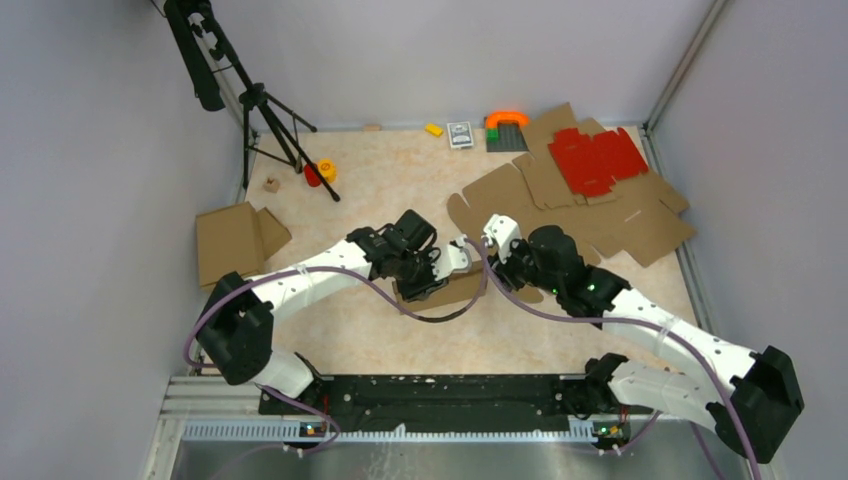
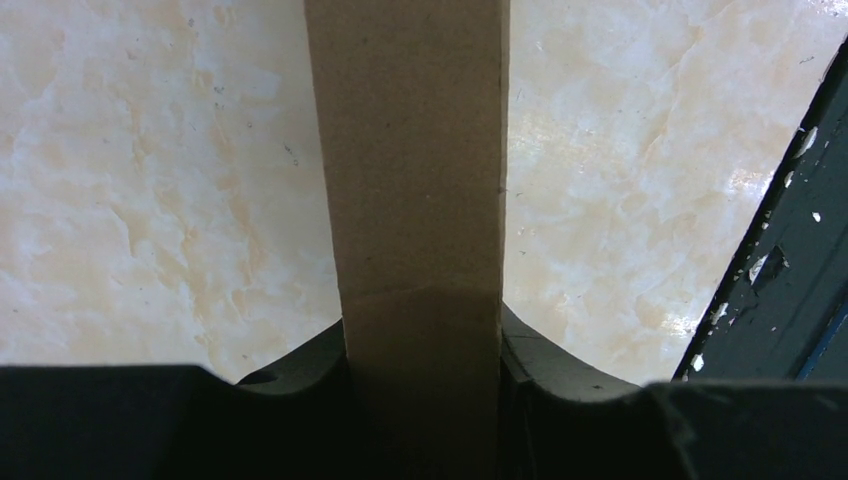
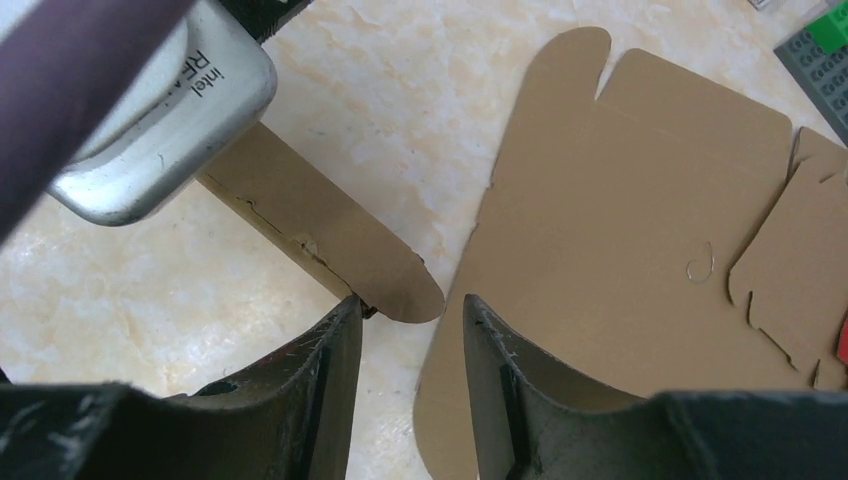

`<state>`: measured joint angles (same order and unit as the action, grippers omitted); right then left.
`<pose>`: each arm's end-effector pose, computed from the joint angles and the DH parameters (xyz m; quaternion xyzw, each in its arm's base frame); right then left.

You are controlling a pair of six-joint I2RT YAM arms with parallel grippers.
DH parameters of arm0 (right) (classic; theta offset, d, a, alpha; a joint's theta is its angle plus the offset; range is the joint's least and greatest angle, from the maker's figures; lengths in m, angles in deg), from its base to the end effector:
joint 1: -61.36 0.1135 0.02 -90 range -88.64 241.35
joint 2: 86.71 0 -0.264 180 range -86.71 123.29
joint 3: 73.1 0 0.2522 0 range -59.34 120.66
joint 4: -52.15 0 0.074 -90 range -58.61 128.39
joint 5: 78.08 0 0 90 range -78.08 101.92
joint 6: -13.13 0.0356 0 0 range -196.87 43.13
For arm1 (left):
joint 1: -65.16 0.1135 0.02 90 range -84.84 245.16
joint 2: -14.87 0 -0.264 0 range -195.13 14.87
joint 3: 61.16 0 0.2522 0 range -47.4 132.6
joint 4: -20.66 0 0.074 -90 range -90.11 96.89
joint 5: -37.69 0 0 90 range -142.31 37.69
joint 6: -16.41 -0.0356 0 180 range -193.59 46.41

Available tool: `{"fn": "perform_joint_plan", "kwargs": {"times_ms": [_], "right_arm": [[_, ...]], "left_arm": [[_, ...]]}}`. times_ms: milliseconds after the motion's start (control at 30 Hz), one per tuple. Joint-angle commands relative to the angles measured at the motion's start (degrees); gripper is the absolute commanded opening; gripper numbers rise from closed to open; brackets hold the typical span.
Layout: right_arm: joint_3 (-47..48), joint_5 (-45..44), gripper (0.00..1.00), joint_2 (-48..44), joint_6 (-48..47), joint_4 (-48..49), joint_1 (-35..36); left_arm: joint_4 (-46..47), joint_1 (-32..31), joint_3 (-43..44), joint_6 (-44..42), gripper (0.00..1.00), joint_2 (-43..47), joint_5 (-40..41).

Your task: Fold the paper box

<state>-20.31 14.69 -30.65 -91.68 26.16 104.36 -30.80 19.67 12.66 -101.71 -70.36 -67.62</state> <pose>0.1597 0.1513 0.2646 -0.4276 0.7492 0.1433 0.4851 0.1999 -0.2167 0.2303 0.6022 0.7527 -0.1631 0.2102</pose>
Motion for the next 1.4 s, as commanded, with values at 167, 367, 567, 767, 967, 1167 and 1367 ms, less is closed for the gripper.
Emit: {"fn": "perform_joint_plan", "kwargs": {"times_ms": [167, 367, 567, 767, 967, 1167, 1367], "right_arm": [[-0.1, 2.7, 0.4, 1.3, -2.8, 4.4, 1.0], [0.1, 3.5, 0.24, 2.8, -2.1, 6.2, 1.1], [1.6, 5.4, 0.12, 3.4, 3.5, 8.7, 1.1], [4.6, 5.8, 0.03, 5.7, 9.2, 7.0, 1.1], [6.7, 5.7, 0.01, 7.9, 12.6, 6.2, 1.2], [8.3, 4.4, 0.01, 7.9, 14.4, 4.9, 1.2], [9.0, 3.3, 0.09, 7.9, 13.1, 4.0, 1.3]], "left_arm": [[-1.2, -0.3, 0.9, 0.4, 0.37, 0.4, -3.6], [-1.2, -0.3, 1.1, 0.3, 0.36, 0.3, -4.0], [-1.4, -0.3, 1.3, 0.7, 0.35, -0.6, -2.5], [-1.4, -0.4, 1.5, 1.0, 0.35, -1.2, -2.3], [-1.9, -0.8, 2.0, 1.2, 0.33, -2.0, -1.1], [-2.5, -1.2, 2.3, 1.3, 0.33, -2.7, 0.0], [-2.5, -1.6, 2.4, 1.6, 0.33, -3.3, 0.0]]}}
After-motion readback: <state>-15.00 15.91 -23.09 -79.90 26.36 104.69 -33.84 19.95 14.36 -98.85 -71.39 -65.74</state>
